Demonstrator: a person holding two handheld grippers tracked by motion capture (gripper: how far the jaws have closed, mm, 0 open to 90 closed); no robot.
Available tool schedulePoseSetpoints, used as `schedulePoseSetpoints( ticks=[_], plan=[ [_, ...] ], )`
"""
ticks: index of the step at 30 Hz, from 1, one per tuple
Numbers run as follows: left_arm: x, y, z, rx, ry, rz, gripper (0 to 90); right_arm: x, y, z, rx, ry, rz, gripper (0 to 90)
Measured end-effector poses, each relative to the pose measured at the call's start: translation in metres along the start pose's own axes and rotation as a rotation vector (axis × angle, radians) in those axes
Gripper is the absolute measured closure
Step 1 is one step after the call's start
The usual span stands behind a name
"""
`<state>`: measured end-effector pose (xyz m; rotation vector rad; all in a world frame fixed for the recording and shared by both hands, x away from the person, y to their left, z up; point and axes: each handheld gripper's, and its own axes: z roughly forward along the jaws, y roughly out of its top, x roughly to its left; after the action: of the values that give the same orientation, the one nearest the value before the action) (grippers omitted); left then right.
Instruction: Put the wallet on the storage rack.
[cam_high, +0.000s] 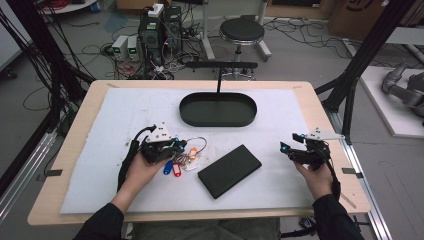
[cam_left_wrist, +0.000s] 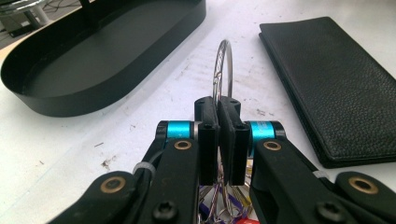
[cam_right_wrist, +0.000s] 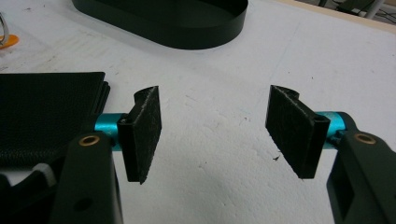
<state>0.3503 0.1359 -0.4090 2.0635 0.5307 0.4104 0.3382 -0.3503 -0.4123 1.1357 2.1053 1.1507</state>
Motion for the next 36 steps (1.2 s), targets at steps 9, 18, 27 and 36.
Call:
schedulePoseSetpoints(
  ticks=[9, 18, 27, 36],
  plan=[
    [0.0, 0.0, 0.001, -0.002, 0.001, 0.0, 86.0, 0.0, 0.0, 0.0, 0.002, 0.003, -0.002, 36.5],
    [-0.003, 0.002, 0.001, -0.011, 0.0, 0.03, 86.8, 0.0, 0.0, 0.001, 0.003, 0.003, -0.004, 36.5],
    [0.001, 0.021, -0.013, -0.096, 0.021, 0.043, 86.9, 0.0, 0.0, 0.001, 0.004, -0.001, -0.004, 36.6],
    [0.009, 0.047, -0.029, -0.176, 0.061, 0.057, 86.9, -0.001, 0.0, 0.0, 0.001, 0.001, 0.003, 36.5]
  ],
)
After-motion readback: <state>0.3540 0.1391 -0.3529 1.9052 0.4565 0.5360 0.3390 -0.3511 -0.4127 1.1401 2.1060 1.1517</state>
